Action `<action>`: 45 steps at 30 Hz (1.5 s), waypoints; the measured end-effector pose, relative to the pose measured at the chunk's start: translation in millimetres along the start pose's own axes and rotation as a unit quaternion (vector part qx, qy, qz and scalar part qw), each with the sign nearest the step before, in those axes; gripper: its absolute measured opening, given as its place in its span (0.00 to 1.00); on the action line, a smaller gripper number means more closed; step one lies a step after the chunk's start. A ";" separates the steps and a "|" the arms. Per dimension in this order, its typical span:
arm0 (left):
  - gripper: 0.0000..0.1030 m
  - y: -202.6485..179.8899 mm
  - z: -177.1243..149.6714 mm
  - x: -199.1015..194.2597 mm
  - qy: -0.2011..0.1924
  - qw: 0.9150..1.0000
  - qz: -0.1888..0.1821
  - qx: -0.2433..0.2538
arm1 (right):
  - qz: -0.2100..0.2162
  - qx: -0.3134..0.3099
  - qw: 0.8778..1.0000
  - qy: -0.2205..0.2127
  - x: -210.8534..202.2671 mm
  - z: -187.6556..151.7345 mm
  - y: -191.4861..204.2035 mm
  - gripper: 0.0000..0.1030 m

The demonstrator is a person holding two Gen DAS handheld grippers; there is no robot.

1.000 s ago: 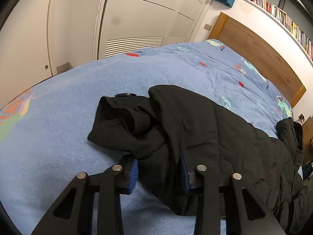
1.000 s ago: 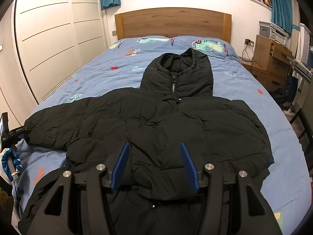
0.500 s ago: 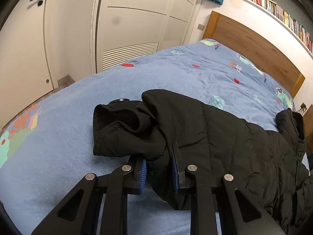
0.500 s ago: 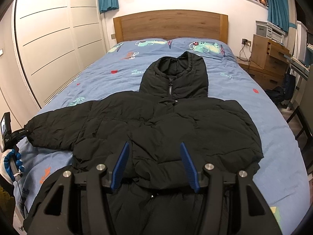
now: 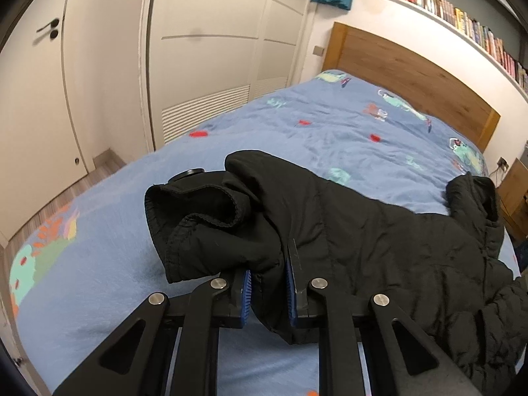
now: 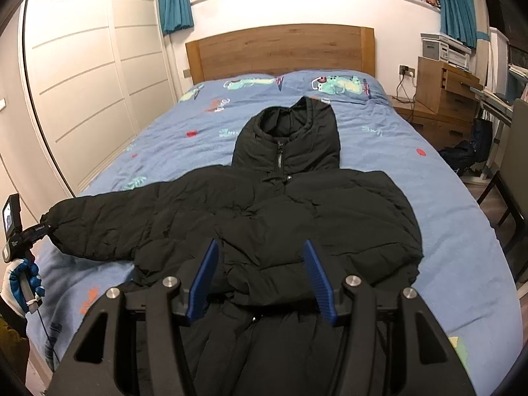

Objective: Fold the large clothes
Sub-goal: 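Close the left gripper on the sleeve cuff, then carry the sleeve across the jacket body with the left gripper and release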

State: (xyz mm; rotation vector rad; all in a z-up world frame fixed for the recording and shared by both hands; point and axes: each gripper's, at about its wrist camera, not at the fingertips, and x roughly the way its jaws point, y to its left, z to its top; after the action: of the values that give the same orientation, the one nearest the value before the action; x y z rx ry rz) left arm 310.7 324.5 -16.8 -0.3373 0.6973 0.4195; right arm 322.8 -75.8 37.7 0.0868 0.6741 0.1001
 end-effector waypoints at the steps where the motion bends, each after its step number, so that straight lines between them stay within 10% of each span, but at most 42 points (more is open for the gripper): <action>1: 0.16 -3.8 1.9 -5.8 -0.002 1.000 -0.001 0.003 | 0.000 0.002 1.000 -0.002 -4.9 0.0 -2.0 0.51; 22: 0.15 -217.2 -0.9 -129.3 -0.041 0.988 -0.083 0.125 | -0.055 0.058 0.996 -0.031 -125.8 -38.6 -123.3 0.51; 45: 0.03 -394.3 -145.6 -80.7 0.057 0.957 -0.147 0.244 | -0.093 0.114 0.989 -0.004 -121.5 -94.9 -229.8 0.51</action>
State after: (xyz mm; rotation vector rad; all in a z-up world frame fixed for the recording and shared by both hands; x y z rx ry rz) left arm 364.1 -100.0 -4.4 0.0078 0.8232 -0.0623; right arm 183.7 -313.8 13.1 0.2442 0.6811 -0.1568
